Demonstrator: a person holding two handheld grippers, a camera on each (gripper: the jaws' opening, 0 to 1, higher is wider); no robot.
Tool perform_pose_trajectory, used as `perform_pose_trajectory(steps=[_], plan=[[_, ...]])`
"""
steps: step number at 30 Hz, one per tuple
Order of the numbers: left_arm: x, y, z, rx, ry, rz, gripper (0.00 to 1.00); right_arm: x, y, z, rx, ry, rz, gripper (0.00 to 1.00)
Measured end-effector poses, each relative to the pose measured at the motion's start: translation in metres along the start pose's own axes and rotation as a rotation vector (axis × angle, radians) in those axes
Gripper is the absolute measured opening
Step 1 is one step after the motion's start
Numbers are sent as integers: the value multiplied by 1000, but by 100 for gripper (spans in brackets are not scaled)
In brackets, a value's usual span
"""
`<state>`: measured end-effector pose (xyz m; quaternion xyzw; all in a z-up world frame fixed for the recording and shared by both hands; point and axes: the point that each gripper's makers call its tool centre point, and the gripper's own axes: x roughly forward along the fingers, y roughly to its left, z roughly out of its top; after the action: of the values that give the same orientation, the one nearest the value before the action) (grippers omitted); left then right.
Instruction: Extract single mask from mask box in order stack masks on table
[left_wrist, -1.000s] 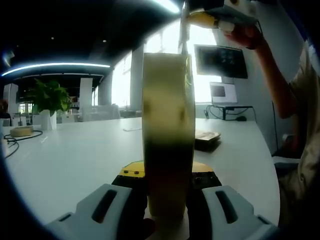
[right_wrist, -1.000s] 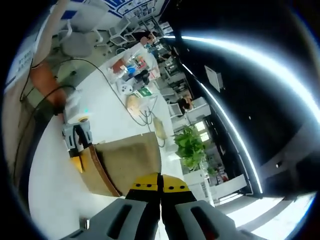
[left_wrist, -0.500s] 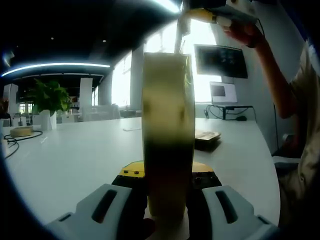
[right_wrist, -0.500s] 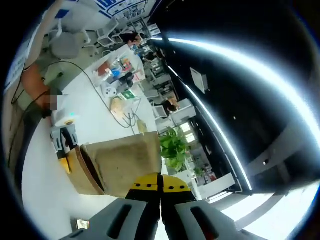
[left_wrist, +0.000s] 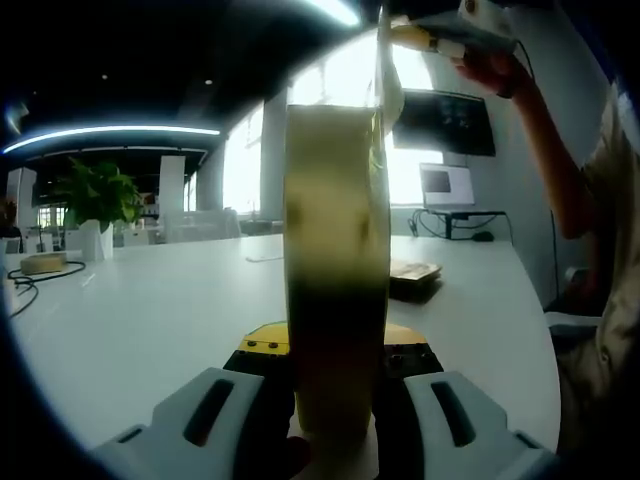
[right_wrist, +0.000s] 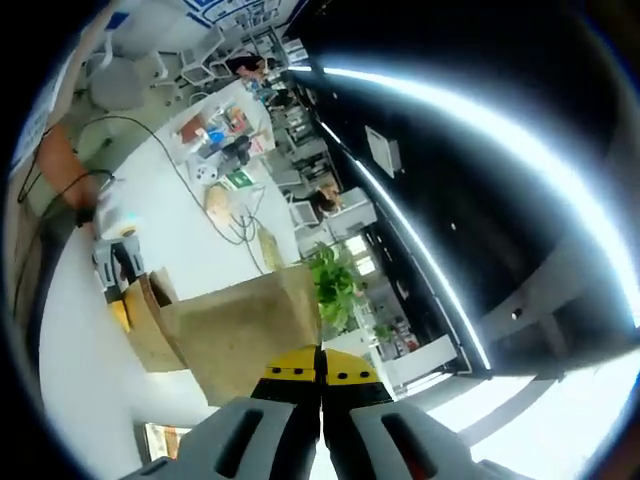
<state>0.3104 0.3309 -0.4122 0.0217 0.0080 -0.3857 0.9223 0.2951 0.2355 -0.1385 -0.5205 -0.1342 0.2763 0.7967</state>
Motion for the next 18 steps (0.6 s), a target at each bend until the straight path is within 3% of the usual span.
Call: perform_pose_trajectory(steps=[18], plan=[[0, 0, 0, 0, 1, 0, 20, -5, 6, -64, 45, 140, 2, 0]])
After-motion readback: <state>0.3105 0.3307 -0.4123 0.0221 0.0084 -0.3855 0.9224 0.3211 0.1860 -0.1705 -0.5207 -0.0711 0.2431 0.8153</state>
